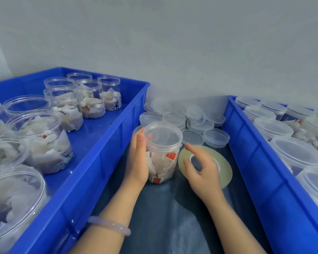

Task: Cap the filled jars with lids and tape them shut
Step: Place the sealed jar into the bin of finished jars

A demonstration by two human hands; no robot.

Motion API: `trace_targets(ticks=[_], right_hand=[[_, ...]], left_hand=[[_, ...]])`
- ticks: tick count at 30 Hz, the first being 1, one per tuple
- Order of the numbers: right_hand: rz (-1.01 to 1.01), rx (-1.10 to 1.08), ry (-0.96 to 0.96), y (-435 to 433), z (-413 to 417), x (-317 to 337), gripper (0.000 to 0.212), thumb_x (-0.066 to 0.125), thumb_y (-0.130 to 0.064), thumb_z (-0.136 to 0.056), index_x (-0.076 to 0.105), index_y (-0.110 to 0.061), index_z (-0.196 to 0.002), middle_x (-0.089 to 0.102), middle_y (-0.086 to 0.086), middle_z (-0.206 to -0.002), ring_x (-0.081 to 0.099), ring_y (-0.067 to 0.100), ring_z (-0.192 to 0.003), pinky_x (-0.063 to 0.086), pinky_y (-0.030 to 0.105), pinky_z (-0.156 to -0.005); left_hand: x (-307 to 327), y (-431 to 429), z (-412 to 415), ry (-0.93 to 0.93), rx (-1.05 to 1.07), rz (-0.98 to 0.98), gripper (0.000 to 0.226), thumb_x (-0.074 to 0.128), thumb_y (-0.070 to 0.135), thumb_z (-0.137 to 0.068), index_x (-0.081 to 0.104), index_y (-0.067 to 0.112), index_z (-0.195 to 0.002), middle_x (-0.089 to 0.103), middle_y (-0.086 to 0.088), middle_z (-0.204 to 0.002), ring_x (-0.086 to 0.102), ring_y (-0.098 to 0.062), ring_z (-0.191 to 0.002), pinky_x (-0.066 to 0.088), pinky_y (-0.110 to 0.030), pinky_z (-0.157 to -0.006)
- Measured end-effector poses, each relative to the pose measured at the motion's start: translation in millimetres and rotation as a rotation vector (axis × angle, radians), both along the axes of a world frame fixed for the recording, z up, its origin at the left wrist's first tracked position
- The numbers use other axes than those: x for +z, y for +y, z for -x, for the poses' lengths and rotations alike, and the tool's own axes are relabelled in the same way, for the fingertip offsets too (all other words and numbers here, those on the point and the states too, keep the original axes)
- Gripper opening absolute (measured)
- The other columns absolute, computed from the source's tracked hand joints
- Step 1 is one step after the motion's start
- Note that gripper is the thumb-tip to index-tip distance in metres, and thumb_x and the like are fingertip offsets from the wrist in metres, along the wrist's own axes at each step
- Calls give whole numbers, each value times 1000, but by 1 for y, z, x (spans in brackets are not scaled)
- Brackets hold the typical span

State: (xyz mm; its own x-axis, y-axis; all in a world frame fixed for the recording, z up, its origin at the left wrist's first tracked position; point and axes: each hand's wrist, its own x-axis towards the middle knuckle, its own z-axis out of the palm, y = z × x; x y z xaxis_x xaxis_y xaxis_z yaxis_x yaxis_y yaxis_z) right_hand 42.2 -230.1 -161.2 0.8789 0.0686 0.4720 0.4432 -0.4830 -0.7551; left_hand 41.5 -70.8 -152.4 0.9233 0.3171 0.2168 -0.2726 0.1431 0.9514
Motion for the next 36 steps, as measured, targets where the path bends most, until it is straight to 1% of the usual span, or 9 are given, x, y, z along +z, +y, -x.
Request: trace_targets(ticks=[3, 7, 12, 17, 20, 22, 26, 32, 36], right_hand=[[-350, 216, 87, 1, -2, 17, 38, 70, -4, -80, 65, -29, -109, 70, -14, -106, 66, 8, -98, 49, 14, -83], [-614, 496, 309, 9, -20, 19, 61, 63, 19, -71, 54, -9, -125, 67, -2, -116, 66, 8, -103, 54, 20, -75], [-717, 574, 391, 17, -31, 8, 79, 91, -39, -50, 62, -9, -117, 69, 6, -116, 62, 21, -111, 53, 31, -84], [-848, 542, 419, 18, -34, 4, 65, 83, -40, -63, 65, -2, -112, 64, 19, -119, 55, 36, -119, 42, 49, -104], [-805, 493, 382, 12, -37, 2, 46, 79, -41, -64, 75, -10, -97, 72, 10, -106, 65, 26, -106, 51, 40, -94], [-807, 502, 387, 12, -35, 3, 57, 84, -52, -57, 76, -12, -97, 72, 7, -104, 67, 20, -102, 53, 31, -86], [-777, 539, 366, 12, -36, 1, 70, 88, -53, -50, 73, -14, -107, 70, 6, -113, 59, 27, -115, 47, 41, -100], [-745, 479, 371, 15, -29, 12, 52, 73, -43, -70, 67, -10, -110, 70, 6, -113, 62, 22, -112, 50, 31, -95], [-567, 265, 360, 25, -15, 44, 37, 65, -55, -77, 68, -26, -100, 70, -13, -100, 63, 2, -98, 50, 17, -84]], left_hand=[[-5, -4, -4, 68, -18, 33, 87, 26, 75, -73, 59, 13, -125, 65, -3, -122, 59, -14, -117, 41, -40, -107], [-6, -3, -4, 73, -45, 46, 92, 25, 82, -66, 66, 16, -116, 69, -3, -115, 62, -16, -113, 43, -43, -105], [-6, -3, -6, 69, -69, 34, 96, 25, 85, -62, 66, 16, -114, 70, -4, -114, 61, -17, -113, 43, -43, -105], [-9, -7, -5, 58, -49, 94, 80, 25, 80, -69, 69, 21, -99, 72, -6, -104, 63, -23, -111, 46, -39, -101], [-10, -11, -4, 38, 6, 80, 77, 23, 80, -67, 70, 24, -91, 72, -9, -105, 63, -24, -109, 44, -45, -103], [-9, -12, -3, 34, -1, 94, 76, 24, 81, -65, 72, 25, -87, 72, -9, -104, 64, -24, -109, 43, -47, -104], [-9, -9, -4, 26, -37, 113, 76, 26, 83, -64, 74, 27, -84, 74, -3, -101, 65, -20, -108, 43, -46, -104], [-11, -8, -6, -4, -20, 78, 84, 27, 84, -66, 67, 23, -109, 71, 1, -109, 61, -16, -114, 45, -35, -101], [3, -16, 2, -105, 7, -7, 81, 35, 80, -72, 53, 25, -129, 60, 3, -129, 55, -10, -120, 44, -35, -102]])
